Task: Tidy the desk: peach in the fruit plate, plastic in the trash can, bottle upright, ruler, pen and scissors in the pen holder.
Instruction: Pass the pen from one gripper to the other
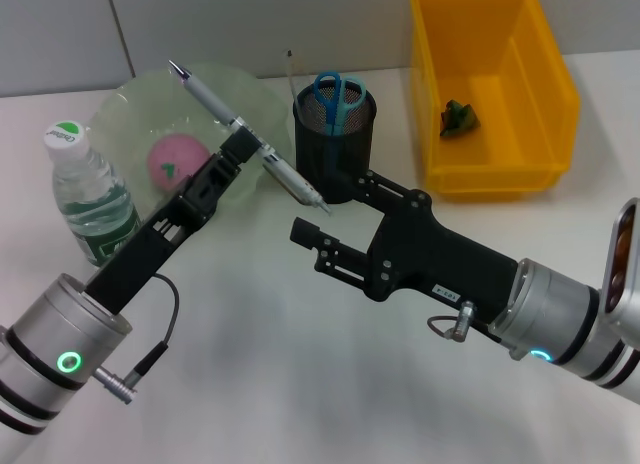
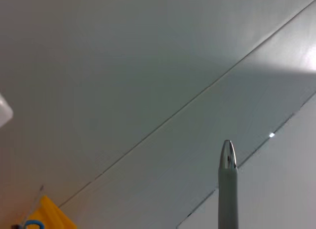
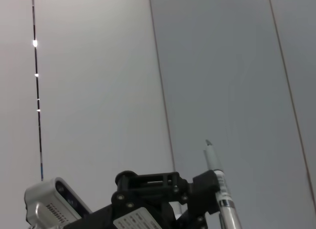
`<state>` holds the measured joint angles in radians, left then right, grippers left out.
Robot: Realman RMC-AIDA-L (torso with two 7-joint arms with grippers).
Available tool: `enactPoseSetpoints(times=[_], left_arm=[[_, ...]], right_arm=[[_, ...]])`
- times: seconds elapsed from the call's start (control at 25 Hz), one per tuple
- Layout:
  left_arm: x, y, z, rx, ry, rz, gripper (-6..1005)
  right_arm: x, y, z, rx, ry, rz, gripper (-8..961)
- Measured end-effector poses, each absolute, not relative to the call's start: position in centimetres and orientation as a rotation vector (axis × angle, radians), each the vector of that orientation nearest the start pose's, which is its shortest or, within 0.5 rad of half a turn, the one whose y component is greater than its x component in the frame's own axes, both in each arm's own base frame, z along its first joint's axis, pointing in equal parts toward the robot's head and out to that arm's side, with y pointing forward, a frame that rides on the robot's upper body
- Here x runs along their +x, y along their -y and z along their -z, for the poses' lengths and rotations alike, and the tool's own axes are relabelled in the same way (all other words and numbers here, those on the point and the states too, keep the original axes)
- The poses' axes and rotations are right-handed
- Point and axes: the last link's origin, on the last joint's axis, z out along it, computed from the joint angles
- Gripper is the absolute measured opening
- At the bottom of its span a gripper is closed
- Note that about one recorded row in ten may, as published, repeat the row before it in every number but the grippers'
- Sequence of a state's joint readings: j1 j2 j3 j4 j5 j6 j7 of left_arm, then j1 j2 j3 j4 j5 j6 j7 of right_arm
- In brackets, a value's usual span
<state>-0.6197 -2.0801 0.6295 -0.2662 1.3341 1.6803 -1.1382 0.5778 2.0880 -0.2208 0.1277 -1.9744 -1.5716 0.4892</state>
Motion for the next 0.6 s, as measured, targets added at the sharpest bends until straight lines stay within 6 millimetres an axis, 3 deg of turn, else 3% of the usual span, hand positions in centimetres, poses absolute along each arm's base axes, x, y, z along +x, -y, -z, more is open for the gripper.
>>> enactPoseSetpoints(times=[0.6], left_arm=[[-22.21, -28.36, 6.50, -2.030, 1.279, 1.748, 131]], right_arm=[[22.07, -28.46, 8.27, -2.355, -0.307, -1.255, 676]])
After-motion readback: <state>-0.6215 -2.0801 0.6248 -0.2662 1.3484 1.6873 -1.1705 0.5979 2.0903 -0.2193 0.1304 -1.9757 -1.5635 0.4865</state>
